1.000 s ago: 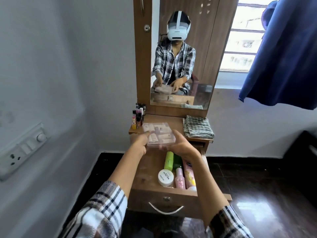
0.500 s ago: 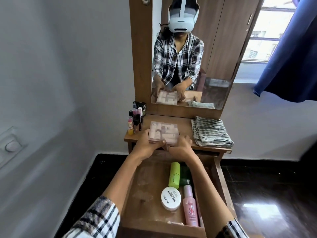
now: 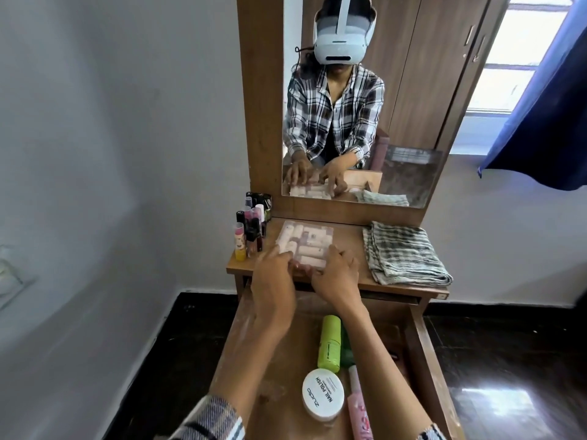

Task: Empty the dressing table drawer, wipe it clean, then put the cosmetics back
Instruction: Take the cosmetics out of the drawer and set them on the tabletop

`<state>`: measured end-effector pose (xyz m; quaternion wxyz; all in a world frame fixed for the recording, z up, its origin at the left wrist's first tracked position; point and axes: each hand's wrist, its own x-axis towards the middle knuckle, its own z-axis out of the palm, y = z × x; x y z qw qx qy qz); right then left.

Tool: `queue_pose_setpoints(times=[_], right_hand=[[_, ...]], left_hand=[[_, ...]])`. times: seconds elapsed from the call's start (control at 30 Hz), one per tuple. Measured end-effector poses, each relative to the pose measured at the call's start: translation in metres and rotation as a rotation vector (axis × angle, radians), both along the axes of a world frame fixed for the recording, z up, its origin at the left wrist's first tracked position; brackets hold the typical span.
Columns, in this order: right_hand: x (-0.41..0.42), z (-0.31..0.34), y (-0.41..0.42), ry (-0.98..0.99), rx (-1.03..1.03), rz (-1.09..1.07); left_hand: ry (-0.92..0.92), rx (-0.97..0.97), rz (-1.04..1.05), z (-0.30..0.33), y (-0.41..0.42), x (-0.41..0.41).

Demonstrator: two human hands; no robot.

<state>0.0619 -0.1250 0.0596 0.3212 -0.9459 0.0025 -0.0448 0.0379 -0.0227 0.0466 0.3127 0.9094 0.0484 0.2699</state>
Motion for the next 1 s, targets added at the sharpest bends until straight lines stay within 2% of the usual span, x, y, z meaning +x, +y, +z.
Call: queue_pose_setpoints(times=[0.17, 0.3, 0.63, 1.0], right_hand=[[0.016, -0.002, 0.004, -0.077, 0.195, 0.016], [0.026, -0.008, 0.007, -0.113, 0.275, 0.020], [0.049, -0.013, 0.010, -0.135, 0.287, 0.033], [0.053, -0.019, 0.012, -0.128, 0.321, 0.027]], left_hand=[[0.070, 0.193, 0.018, 0.001, -0.002, 0.008], [0.147, 0.300, 0.068, 0.004, -0.005, 0.014], [0.257, 0.351, 0.099, 0.007, -0.005, 0.022], [0.243, 0.382, 0.089, 0.000, -0.007, 0.026]])
